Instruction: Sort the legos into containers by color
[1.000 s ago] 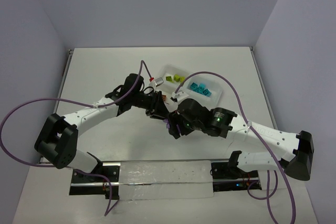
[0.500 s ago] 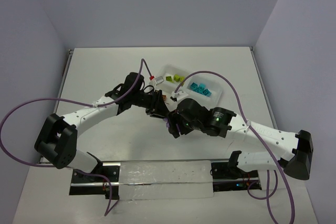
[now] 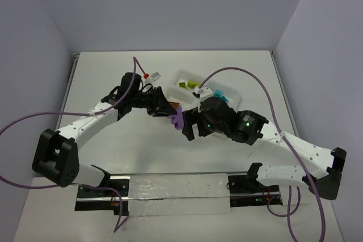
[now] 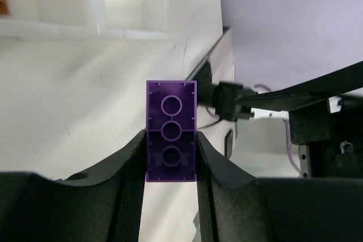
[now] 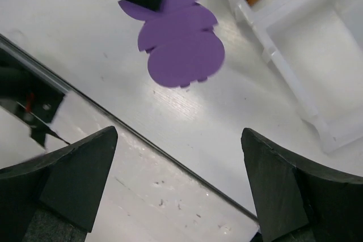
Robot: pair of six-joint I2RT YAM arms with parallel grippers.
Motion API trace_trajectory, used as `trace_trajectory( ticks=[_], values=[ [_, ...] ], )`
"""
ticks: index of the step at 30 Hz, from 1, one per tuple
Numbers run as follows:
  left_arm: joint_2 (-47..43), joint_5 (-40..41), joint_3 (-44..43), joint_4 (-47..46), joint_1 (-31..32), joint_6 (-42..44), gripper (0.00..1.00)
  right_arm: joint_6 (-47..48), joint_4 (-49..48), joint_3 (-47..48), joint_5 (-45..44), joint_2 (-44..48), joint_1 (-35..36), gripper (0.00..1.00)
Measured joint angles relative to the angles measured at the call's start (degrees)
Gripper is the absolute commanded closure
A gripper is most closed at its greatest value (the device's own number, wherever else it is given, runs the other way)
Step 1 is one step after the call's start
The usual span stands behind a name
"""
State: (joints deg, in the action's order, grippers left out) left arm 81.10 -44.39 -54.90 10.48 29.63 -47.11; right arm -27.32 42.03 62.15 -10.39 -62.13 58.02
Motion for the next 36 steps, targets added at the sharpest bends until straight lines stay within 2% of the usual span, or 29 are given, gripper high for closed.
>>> trace_trajectory(
  ticks=[7, 13, 17, 23, 32, 36],
  values=[
    [-6.5, 3.0, 0.0, -2.3, -5.6, -4.7, 1.00, -4.1, -4.0, -0.3, 10.0, 7.6, -16.4, 0.04],
    [-11.1, 3.9, 0.0, -6.9, -6.8, -10.6, 1.00, -13.0, -18.5, -7.0, 24.3, 10.0, -24.7, 0.05],
    [-12.4, 3.8, 0.1, -10.5, -7.1, -14.1, 1.00, -19.5, -28.1, -11.1, 31.9, 8.0, -26.9, 0.05],
    [-13.4, 3.5, 1.5, -15.3, -7.3, -18.8, 1.00, -27.1, -41.1, -15.2, 38.4, 6.1, -29.4, 0.06],
    [-13.6, 2.4, 3.0, -20.4, -7.3, -23.6, 1.00, -32.1, -52.9, -15.8, 43.0, 1.2, -29.9, 0.06],
    [-13.8, 2.2, 3.0, -21.4, -7.3, -24.5, 1.00, -33.6, -56.5, -15.8, 44.6, -1.7, -29.9, 0.12]
  ],
)
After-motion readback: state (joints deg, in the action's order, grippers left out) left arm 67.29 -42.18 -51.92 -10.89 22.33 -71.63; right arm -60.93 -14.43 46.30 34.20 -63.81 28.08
